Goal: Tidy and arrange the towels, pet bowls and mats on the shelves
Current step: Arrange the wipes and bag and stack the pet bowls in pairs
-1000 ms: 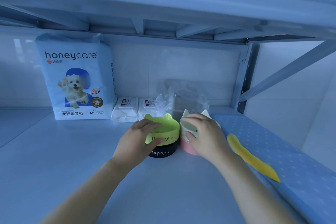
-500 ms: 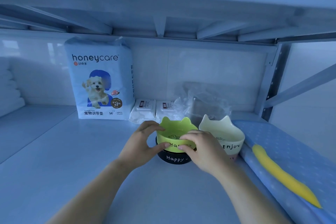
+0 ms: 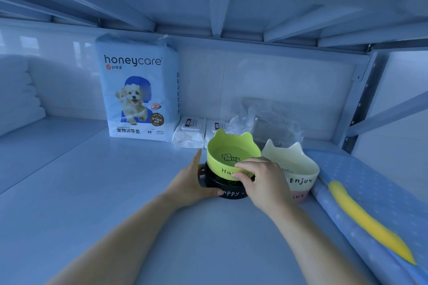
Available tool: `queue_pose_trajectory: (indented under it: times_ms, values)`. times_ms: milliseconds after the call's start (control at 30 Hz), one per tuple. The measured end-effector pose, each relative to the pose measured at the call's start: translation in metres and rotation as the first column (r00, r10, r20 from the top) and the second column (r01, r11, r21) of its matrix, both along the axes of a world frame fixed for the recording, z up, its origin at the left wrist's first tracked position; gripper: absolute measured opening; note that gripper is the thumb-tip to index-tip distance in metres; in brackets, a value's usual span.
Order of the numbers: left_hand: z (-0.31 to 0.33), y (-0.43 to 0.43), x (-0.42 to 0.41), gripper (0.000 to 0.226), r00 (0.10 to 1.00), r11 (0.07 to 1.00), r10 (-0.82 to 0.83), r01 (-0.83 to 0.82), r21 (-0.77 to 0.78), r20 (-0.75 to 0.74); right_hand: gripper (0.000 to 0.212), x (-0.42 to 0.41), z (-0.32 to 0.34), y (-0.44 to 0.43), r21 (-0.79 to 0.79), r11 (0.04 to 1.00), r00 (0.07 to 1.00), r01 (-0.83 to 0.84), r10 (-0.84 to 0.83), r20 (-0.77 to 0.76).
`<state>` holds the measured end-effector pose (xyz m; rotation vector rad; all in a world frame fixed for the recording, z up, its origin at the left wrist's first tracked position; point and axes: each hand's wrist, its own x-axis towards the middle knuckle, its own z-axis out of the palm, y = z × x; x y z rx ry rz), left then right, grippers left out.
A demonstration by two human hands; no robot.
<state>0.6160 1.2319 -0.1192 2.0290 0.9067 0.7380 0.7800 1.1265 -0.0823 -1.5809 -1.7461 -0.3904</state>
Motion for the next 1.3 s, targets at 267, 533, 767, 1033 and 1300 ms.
queue_pose_trajectory:
  times_ms: [267,533,767,1033,1300]
  values:
    - [-0.001,0.002,-0.002,0.092,1.0,0.999,-0.019,0.018,0.043,0.014,0.014,0.0,0.0,-0.001,-0.006,0.999,0.999,-0.041,0.042,0.015]
    - [0.009,0.002,-0.006,0.097,0.993,0.998,0.019,-0.026,0.055,0.119,0.011,0.002,-0.002,-0.002,-0.05,0.997,0.998,-0.059,0.059,-0.009]
    - [0.005,0.003,-0.003,0.097,0.993,0.998,0.028,-0.034,0.053,0.112,0.028,0.007,-0.004,-0.003,-0.109,0.993,0.999,-0.049,0.047,-0.018]
    - [0.004,0.005,-0.004,0.096,0.993,0.999,0.018,-0.023,0.036,0.119,0.027,0.007,-0.005,-0.002,-0.098,0.994,0.999,-0.051,0.049,-0.015]
    - [0.003,0.006,-0.004,0.094,0.992,0.999,0.016,-0.02,0.034,0.125,0.026,0.006,-0.006,-0.002,-0.076,0.996,0.999,-0.051,0.05,-0.022]
